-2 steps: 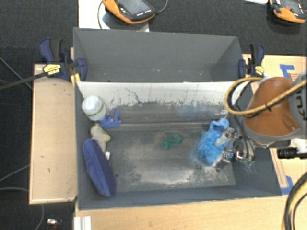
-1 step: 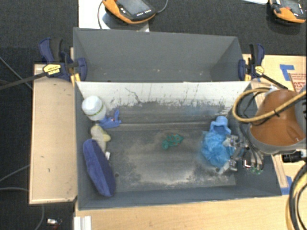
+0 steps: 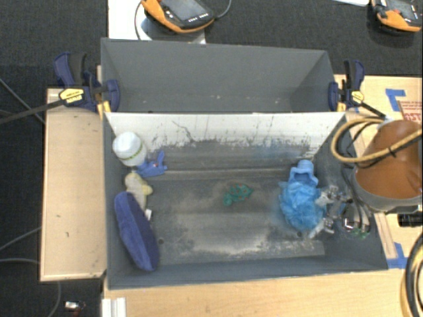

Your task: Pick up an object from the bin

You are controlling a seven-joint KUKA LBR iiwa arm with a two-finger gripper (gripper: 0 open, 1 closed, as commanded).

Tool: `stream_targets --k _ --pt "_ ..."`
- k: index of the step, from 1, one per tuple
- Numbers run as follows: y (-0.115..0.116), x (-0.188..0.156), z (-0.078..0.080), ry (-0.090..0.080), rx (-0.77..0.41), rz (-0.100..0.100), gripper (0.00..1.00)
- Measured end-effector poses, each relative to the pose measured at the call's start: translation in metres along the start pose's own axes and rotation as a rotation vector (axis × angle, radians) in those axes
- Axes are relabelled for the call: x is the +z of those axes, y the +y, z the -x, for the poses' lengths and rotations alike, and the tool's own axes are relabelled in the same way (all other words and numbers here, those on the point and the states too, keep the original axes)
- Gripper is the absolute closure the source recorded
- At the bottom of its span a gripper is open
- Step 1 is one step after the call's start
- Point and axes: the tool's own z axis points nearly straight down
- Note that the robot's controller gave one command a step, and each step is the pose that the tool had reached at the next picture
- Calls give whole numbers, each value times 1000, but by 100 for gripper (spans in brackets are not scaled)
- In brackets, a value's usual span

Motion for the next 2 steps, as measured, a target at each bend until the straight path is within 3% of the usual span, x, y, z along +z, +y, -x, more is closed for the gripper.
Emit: stream_targets --k 1,2 --pt "7 -16 9 -3 -62 -3 0" --pt "12 -37 21 -5 8 -1 0"
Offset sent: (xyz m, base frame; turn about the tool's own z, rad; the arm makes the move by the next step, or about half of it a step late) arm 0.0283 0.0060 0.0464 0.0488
